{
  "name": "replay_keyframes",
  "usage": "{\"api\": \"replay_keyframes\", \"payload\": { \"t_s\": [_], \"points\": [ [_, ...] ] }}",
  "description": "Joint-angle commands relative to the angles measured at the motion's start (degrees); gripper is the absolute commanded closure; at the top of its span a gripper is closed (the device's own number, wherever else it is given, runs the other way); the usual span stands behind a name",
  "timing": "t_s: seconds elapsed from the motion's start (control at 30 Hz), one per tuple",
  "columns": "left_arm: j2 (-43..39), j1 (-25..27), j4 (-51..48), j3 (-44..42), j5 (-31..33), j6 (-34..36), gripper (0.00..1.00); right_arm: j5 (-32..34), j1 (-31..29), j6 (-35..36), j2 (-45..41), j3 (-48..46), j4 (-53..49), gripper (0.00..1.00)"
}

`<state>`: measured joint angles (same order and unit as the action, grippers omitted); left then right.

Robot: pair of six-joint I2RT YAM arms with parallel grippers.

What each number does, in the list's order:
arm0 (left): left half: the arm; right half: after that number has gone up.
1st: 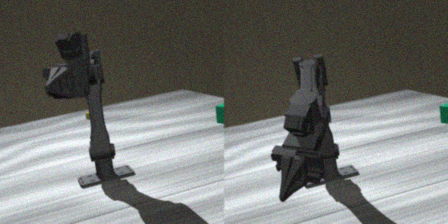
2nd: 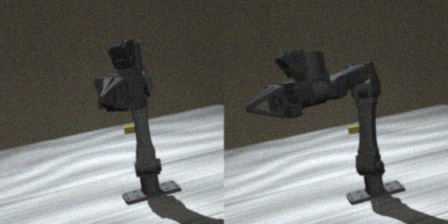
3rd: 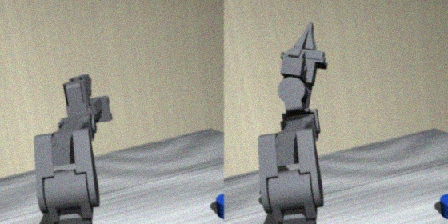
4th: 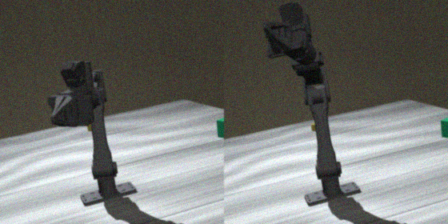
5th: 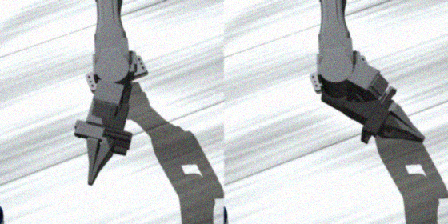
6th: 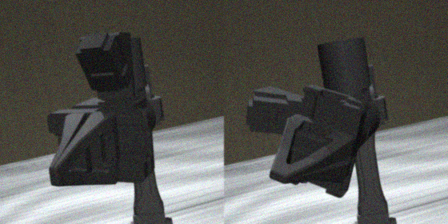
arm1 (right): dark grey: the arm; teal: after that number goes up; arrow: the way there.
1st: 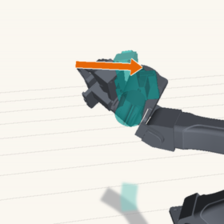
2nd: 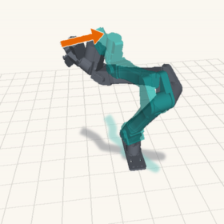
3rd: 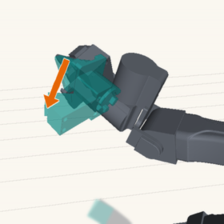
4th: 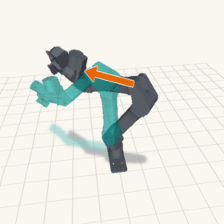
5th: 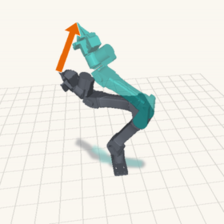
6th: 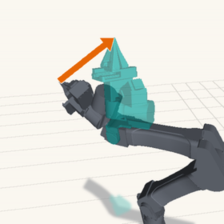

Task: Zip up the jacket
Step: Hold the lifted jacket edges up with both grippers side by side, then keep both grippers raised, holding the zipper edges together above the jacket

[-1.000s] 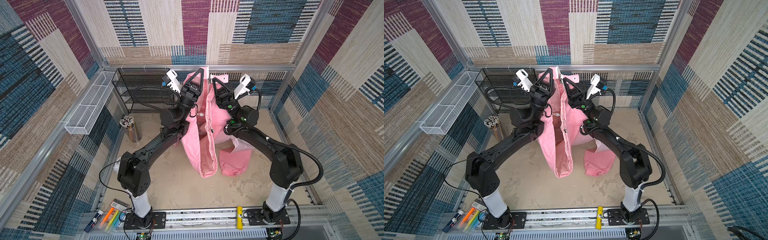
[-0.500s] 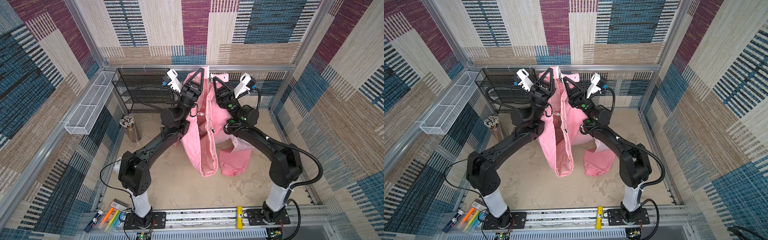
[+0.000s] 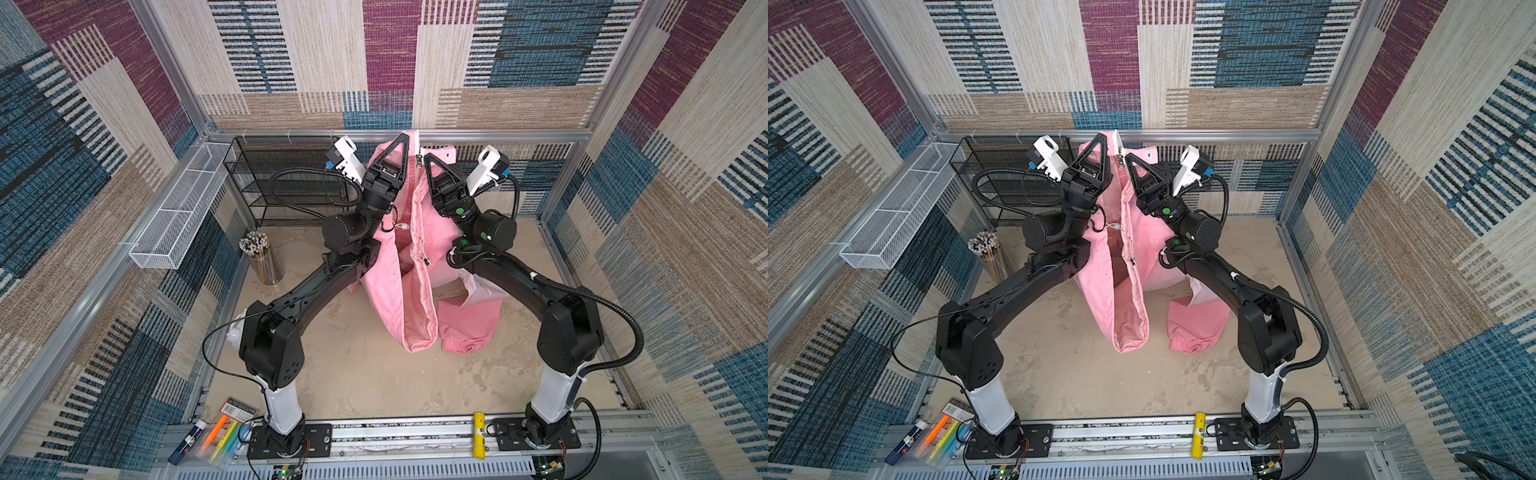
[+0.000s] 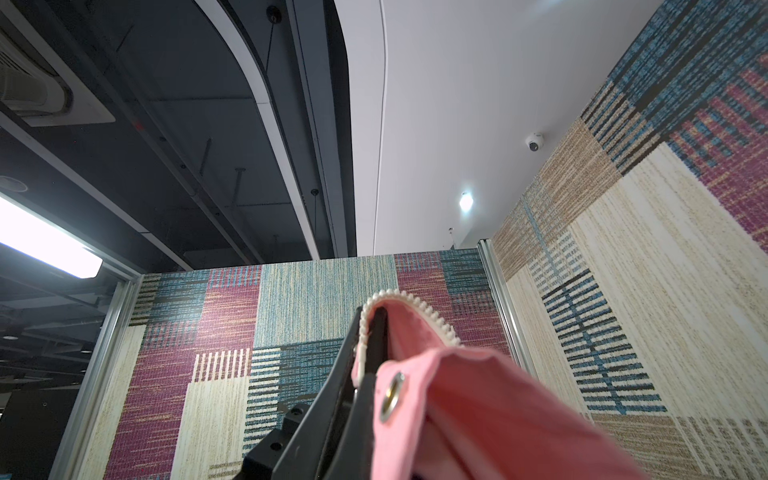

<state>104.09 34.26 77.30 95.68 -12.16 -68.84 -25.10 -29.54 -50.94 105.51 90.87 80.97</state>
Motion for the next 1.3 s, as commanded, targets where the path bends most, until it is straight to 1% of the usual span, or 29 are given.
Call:
{"api": "replay_keyframes", "payload": {
  "t_s": [0.0,0.57,0.67,0.9,1.0,1.27],
  "points": [
    [-0.3,0.2,3.5,0.1,-0.1,-1.1,1.0,-0.4,0.0,-1.3,0.0,0.6,24.7,1.0],
    [-0.7,0.2,3.5,-0.9,1.5,-1.5,1.0,-0.3,0.3,-1.9,-0.7,0.5,24.9,1.0],
    [-0.5,0.2,3.5,-0.7,1.3,-1.6,1.0,-0.4,0.4,-2.2,-0.5,2.4,24.9,1.0],
    [-0.7,0.2,3.5,-1.4,1.6,-1.7,1.0,-0.4,0.4,-2.8,0.0,3.4,24.8,1.0],
    [-0.7,0.1,3.5,-0.7,1.0,-1.0,1.0,0.4,0.4,-2.4,-0.5,1.9,24.9,1.0],
    [-0.3,0.1,3.5,0.7,0.4,-1.3,1.0,-0.8,0.8,-3.9,-0.2,1.8,24.8,1.0]
  ]
}}
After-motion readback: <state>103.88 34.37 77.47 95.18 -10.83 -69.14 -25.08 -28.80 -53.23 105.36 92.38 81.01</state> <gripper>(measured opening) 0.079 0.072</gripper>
